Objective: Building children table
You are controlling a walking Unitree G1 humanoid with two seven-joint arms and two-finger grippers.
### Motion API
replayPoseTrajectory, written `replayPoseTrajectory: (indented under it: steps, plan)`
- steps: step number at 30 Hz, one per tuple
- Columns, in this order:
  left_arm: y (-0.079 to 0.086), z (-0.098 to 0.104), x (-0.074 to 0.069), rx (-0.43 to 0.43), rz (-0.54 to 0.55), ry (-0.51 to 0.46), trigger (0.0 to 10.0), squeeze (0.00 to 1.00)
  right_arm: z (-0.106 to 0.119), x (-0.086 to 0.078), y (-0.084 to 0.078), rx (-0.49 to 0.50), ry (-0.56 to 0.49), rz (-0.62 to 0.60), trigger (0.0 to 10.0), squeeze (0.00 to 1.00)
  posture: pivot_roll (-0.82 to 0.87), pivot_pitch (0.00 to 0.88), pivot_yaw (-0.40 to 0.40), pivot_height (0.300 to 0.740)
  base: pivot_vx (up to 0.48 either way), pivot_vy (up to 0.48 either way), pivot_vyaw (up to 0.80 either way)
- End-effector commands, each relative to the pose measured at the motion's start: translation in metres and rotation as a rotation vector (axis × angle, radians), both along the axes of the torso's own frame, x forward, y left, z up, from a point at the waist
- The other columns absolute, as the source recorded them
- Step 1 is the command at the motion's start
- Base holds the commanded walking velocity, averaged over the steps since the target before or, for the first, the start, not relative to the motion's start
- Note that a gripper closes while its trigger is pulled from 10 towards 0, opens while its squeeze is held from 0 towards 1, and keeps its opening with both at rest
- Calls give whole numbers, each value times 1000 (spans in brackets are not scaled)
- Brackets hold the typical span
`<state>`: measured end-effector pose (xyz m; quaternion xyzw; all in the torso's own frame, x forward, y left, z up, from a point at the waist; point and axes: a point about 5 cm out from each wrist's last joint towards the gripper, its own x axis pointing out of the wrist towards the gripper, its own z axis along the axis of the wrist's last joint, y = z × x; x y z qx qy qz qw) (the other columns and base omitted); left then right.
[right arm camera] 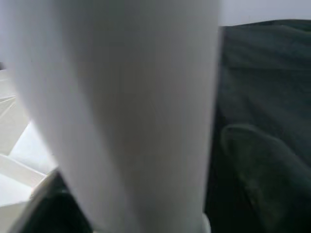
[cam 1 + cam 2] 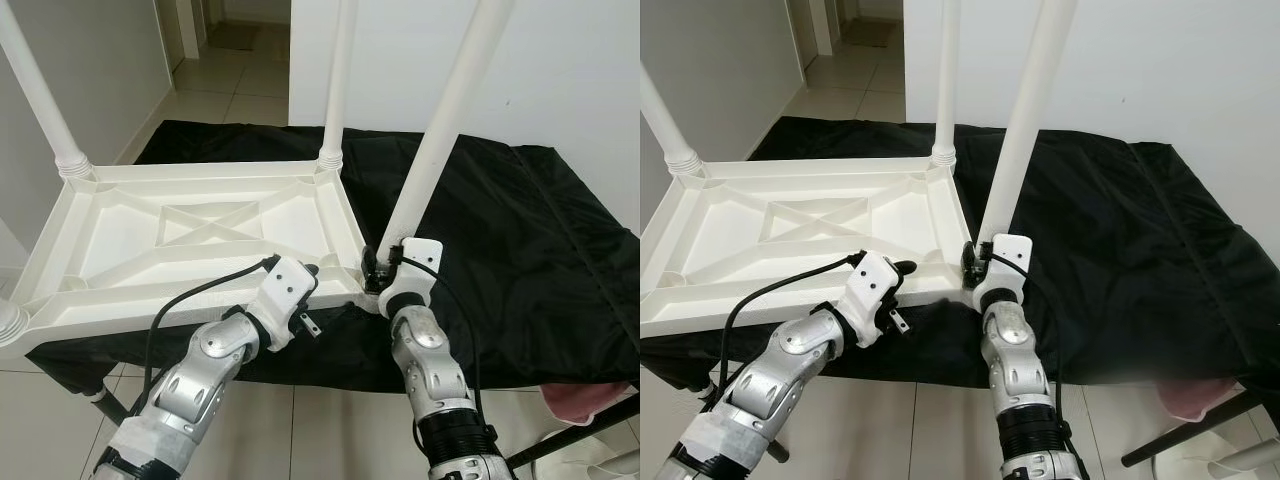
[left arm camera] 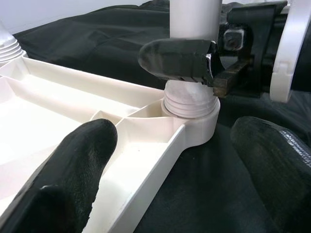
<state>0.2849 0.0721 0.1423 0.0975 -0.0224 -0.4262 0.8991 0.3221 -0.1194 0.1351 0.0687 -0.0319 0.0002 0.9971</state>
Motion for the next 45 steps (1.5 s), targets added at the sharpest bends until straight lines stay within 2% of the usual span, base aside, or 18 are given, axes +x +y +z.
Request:
replayPoseTrajectory:
  steps: [1,4,5,6,10,11,14,20,28,29,31,32,33,34,35,37,38,45]
  plan:
    - [-1,-2,-2,4,-54,13,10000,0,3,-1,-7,10,-15,-13,10000,1000,13,0,-41,740,0,0,0]
    - [0,-1,-3,1,-57,19,10000,0,6,-1,-8,11,-26,47,10000,1000,11,12,-42,740,0,0,0]
    - [0,-1,-4,2,-61,22,10000,0,9,0,-7,6,-42,111,10000,75,11,12,-42,740,0,0,0]
    - [-1,-1,-5,5,-68,23,10000,0,12,1,-7,-11,-63,176,10000,0,17,12,-37,740,0,0,0]
    - [-1,0,-6,7,-75,22,10000,0,14,1,-8,-33,-80,237,10000,0,17,13,-36,740,0,0,0]
    - [-1,-1,-7,21,-79,20,10000,0,15,2,-9,-69,-87,318,10000,0,22,15,-38,740,0,0,0]
    - [0,-2,-9,31,-88,26,10000,0,12,5,-17,-105,-71,433,10000,0,30,11,-42,740,0,0,0]
    - [0,-5,-17,31,-143,77,10000,0,13,12,-25,-196,-70,597,10000,0,35,8,-39,740,0,0,0]
    - [-1,-3,-22,41,-181,92,10000,0,11,21,-25,-233,-38,700,10000,0,43,10,-37,740,0,0,0]
    - [0,-3,-22,42,-181,92,10000,0,10,23,-25,-241,-28,711,9529,0,43,10,-37,740,0,0,0]
    - [0,-3,-22,45,-180,89,10000,0,9,25,-24,-251,-29,726,6667,0,43,10,-37,740,0,0,0]
    - [0,-3,-22,45,-180,89,10000,0,9,25,-24,-251,-29,726,6667,0,43,10,-37,740,0,0,0]
    - [0,-3,-22,46,-179,89,10000,0,9,25,-24,-259,-28,732,5255,0,43,10,-37,740,0,0,0]
    - [0,-3,-22,46,-179,89,10000,0,9,25,-24,-259,-28,732,5255,0,43,10,-37,740,0,0,0]
    - [0,-3,-22,48,-176,89,10000,0,7,26,-24,-269,-26,742,2902,0,55,9,-37,740,0,0,0]
    - [0,-3,-23,50,-174,91,10000,0,7,27,-24,-272,-28,749,2902,0,55,9,-37,740,0,0,0]
    - [0,-3,-23,51,-172,90,10000,0,6,27,-24,-270,-25,757,0,0,59,9,-41,740,0,0,0]
    - [1,-2,-22,52,-158,89,10000,0,2,30,-27,-266,-12,777,0,0,59,7,-43,740,0,0,0]
